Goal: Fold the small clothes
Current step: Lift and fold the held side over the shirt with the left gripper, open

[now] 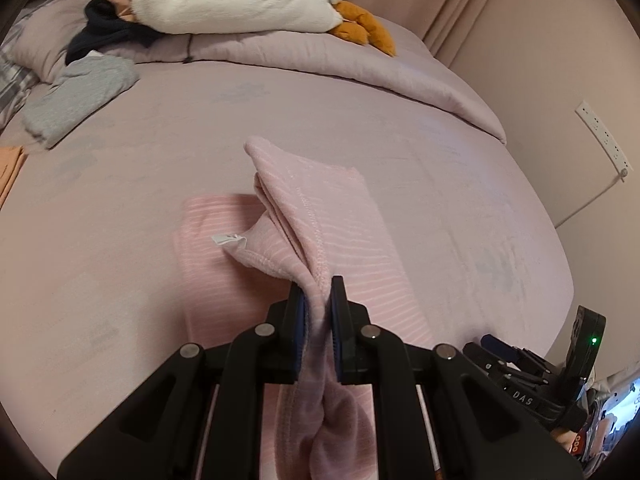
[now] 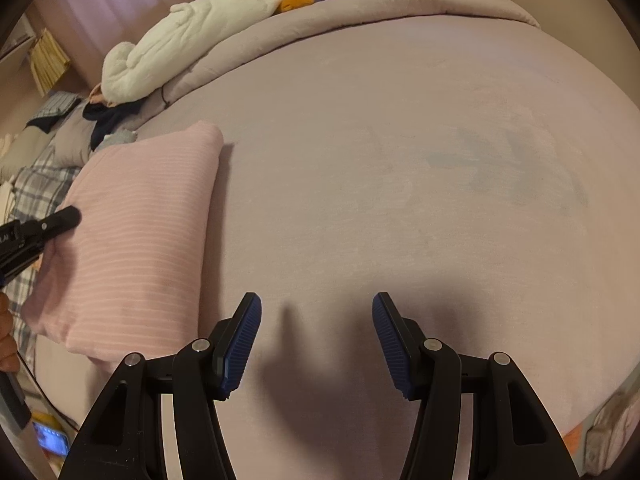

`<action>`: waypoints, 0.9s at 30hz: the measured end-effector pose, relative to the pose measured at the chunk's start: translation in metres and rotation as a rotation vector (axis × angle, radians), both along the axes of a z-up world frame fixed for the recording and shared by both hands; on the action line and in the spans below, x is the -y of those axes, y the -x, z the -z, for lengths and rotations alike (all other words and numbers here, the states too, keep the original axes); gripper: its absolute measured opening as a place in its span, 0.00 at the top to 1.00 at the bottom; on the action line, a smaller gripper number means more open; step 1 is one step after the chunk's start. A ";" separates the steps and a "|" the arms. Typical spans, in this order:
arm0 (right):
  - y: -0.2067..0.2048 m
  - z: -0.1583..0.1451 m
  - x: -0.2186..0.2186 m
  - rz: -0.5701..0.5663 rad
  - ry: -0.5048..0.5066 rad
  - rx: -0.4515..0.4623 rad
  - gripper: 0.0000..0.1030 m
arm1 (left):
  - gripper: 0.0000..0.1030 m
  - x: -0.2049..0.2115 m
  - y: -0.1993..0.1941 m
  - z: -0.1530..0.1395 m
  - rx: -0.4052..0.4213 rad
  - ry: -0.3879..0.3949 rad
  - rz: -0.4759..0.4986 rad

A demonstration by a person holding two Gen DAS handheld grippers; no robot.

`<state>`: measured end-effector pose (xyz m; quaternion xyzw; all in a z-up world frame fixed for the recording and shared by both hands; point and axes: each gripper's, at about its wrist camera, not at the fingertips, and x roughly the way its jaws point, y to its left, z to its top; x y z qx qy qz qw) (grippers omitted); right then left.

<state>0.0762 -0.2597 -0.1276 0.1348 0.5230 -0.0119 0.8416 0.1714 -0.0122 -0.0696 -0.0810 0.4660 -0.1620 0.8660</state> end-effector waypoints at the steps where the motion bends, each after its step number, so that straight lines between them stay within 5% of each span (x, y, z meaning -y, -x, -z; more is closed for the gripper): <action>1: -0.002 0.000 -0.001 -0.005 -0.001 -0.002 0.44 | 0.90 -0.005 0.002 0.001 -0.002 -0.005 -0.010; 8: -0.004 -0.001 -0.009 -0.029 0.003 -0.003 0.44 | 0.89 -0.025 0.006 0.013 -0.023 -0.038 -0.046; 15: -0.006 -0.001 -0.013 -0.048 0.013 -0.012 0.44 | 0.87 -0.040 -0.002 0.058 -0.121 -0.066 -0.076; 24: -0.008 0.001 -0.023 -0.078 0.031 -0.030 0.44 | 0.72 -0.049 0.000 0.067 -0.118 -0.058 -0.084; 27: -0.007 -0.001 -0.025 -0.085 0.033 -0.028 0.44 | 0.60 -0.056 0.006 0.064 -0.121 -0.054 -0.099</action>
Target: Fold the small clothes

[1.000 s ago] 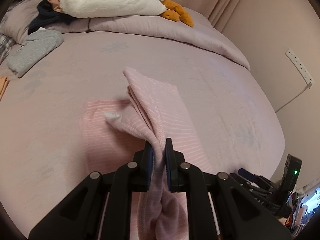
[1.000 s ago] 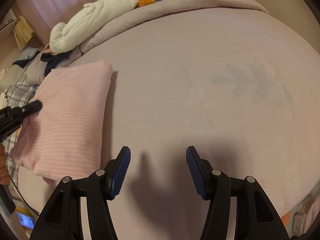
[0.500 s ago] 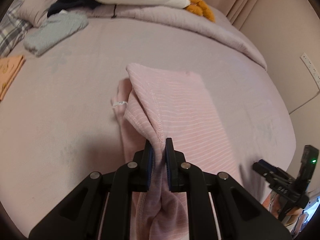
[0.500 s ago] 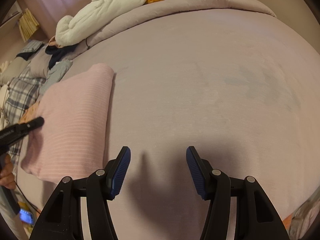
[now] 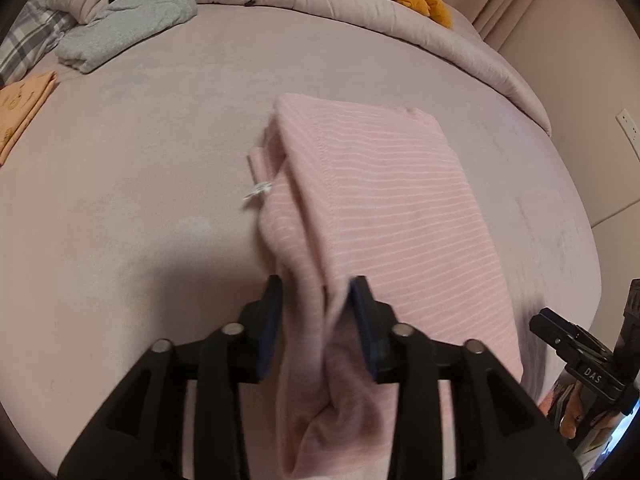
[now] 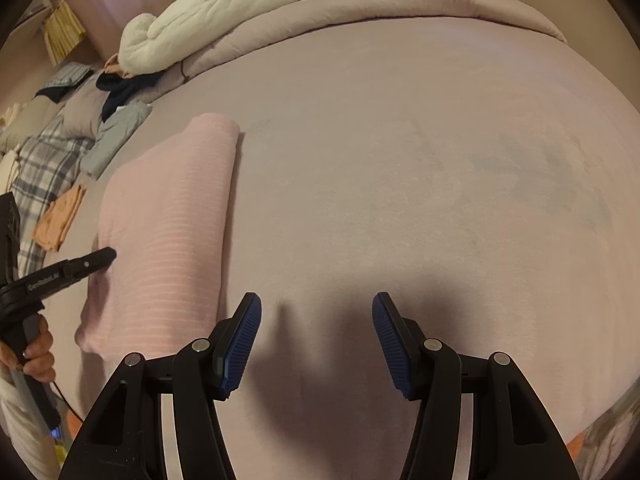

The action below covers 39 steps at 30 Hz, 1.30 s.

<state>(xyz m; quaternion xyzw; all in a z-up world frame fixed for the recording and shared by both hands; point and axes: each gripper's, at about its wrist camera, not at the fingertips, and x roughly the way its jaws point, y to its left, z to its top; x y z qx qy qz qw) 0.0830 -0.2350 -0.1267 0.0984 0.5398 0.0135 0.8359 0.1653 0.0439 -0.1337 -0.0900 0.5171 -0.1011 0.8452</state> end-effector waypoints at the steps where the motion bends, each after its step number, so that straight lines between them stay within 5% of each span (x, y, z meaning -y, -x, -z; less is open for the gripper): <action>1: -0.001 0.000 -0.001 -0.003 0.002 0.001 0.44 | 0.55 -0.003 0.004 -0.002 0.006 -0.003 -0.007; 7: -0.008 0.000 -0.008 -0.021 -0.007 0.003 0.37 | 0.24 -0.018 0.013 0.002 0.003 0.095 -0.005; 9: -0.010 0.000 -0.011 -0.024 -0.016 0.007 0.30 | 0.24 -0.020 0.017 0.009 -0.011 0.112 -0.027; 18: -0.034 0.007 -0.042 -0.134 -0.091 0.003 0.29 | 0.21 -0.010 0.023 0.024 -0.049 0.213 -0.019; 22: -0.049 0.018 -0.055 -0.176 -0.158 -0.023 0.29 | 0.23 -0.003 0.016 0.028 -0.055 0.239 -0.004; 28: -0.057 0.037 -0.073 -0.229 -0.233 -0.082 0.29 | 0.49 0.005 0.007 0.031 -0.078 0.265 -0.004; 31: -0.057 0.036 -0.078 -0.246 -0.212 -0.067 0.42 | 0.62 0.009 0.009 0.029 -0.071 0.250 -0.005; 33: -0.056 0.033 -0.080 -0.258 -0.214 -0.063 0.59 | 0.65 0.013 0.012 0.026 -0.057 0.225 -0.008; 39: -0.049 0.013 -0.082 -0.295 -0.175 0.004 0.66 | 0.70 0.032 0.018 0.003 -0.002 0.168 0.004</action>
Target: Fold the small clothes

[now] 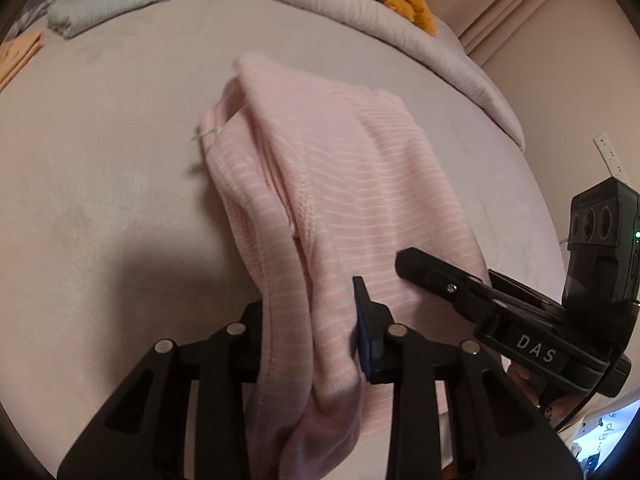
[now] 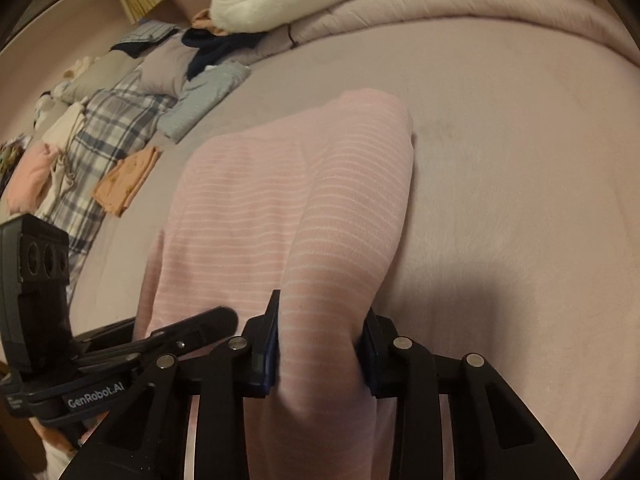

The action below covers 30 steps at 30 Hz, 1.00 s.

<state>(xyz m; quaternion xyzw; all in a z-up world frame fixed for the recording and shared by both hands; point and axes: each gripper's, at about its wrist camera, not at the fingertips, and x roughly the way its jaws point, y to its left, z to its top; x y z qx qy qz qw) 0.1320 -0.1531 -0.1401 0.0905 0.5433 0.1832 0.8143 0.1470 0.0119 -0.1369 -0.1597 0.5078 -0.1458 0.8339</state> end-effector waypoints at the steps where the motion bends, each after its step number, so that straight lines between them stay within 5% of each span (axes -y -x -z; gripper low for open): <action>1: 0.002 -0.006 0.002 0.003 0.005 0.020 0.66 | 0.70 0.002 0.000 -0.003 0.007 0.002 0.003; 13: 0.001 -0.036 0.027 0.065 0.017 0.164 0.67 | 0.69 0.034 -0.008 -0.031 0.116 -0.032 0.047; 23: -0.015 -0.007 0.034 0.116 0.021 0.091 0.66 | 0.68 0.043 -0.029 -0.006 0.037 -0.053 0.041; 30: -0.012 -0.007 0.039 0.142 0.058 0.063 0.57 | 0.59 0.039 -0.030 -0.010 0.015 -0.068 0.025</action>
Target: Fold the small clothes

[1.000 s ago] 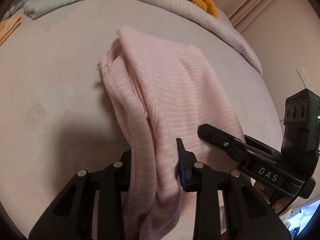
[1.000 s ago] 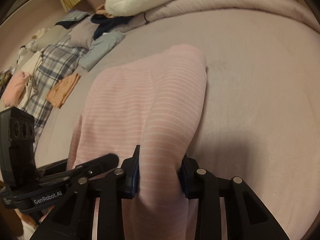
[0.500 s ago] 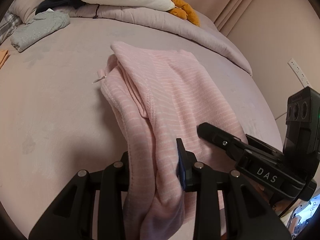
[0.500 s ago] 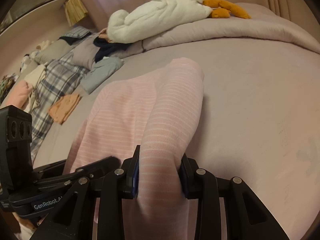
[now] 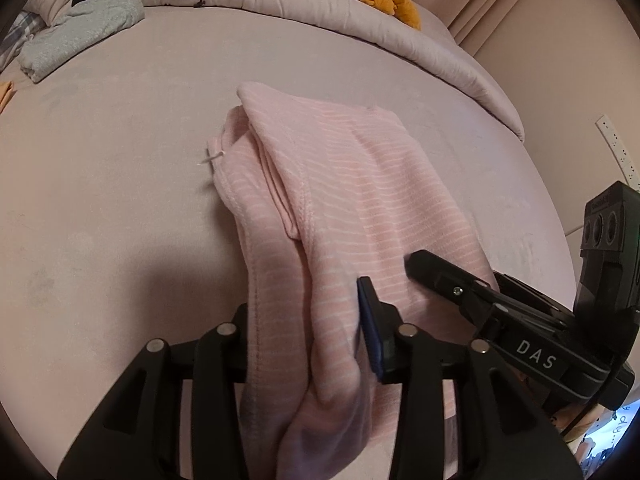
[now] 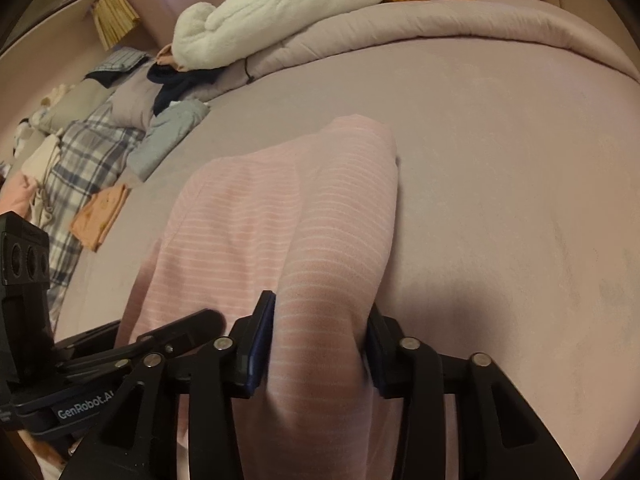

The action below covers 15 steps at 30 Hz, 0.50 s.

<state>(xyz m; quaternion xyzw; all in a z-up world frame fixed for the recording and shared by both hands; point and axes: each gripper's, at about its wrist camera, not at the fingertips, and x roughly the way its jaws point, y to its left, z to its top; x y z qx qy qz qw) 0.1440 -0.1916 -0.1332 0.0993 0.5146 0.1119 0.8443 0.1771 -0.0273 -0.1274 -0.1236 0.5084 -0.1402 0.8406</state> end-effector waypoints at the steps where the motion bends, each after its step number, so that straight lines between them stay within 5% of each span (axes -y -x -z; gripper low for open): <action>1: 0.001 -0.001 0.001 0.005 0.014 0.000 0.55 | 0.55 -0.001 0.001 -0.002 0.002 -0.005 -0.003; 15: 0.043 -0.086 0.010 0.019 0.101 0.239 0.10 | 0.03 -0.013 0.052 -0.096 0.277 -0.059 -0.025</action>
